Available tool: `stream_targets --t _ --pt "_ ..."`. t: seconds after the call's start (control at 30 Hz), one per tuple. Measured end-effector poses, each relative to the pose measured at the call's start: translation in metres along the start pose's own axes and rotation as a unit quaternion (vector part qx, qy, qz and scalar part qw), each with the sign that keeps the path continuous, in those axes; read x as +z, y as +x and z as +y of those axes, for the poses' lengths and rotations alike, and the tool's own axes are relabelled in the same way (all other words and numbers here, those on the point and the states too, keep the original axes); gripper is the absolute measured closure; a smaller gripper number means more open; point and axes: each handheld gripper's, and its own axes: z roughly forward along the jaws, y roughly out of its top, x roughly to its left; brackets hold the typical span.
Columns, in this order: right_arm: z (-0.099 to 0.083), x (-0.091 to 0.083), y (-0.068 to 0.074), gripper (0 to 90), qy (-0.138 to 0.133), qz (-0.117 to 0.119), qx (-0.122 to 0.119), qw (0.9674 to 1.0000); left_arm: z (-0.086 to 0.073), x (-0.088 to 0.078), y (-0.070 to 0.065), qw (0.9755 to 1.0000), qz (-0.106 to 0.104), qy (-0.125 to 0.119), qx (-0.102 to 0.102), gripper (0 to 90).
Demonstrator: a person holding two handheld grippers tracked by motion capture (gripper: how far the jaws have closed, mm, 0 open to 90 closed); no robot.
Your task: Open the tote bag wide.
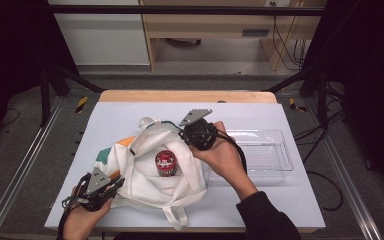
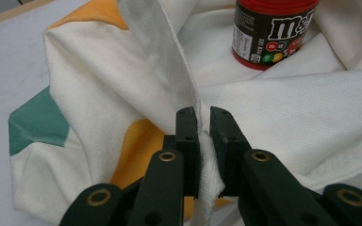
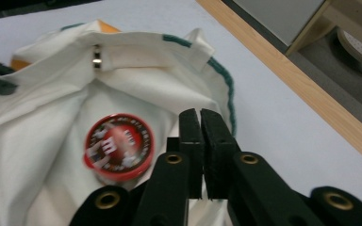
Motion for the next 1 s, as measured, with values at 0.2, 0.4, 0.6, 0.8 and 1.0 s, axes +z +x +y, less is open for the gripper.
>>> stream_targets --t 0.2,0.4,0.6,0.8,1.0 --pt "-0.017 -0.018 0.018 90.0 -0.006 0.010 0.002 0.9999 0.001 -0.001 0.000 1.0000 0.002 -0.004 -0.003 81.4" --pt "-0.031 -0.029 0.027 90.0 -0.012 0.009 0.013 0.9998 0.001 -0.002 0.000 1.0000 0.001 -0.007 -0.003 81.4" --pt "-0.041 -0.027 0.035 90.0 -0.017 0.008 0.025 0.9995 0.002 -0.005 0.002 0.9997 -0.003 -0.025 -0.007 77.3" --pt "-0.066 -0.015 0.053 90.0 -0.018 0.015 0.037 0.9991 0.017 -0.013 0.009 0.9964 -0.001 -0.084 -0.004 71.1" --pt "-0.083 -0.002 0.066 90.0 -0.015 0.025 0.041 0.9987 0.038 0.000 0.017 0.9955 -0.020 -0.092 0.014 76.5"
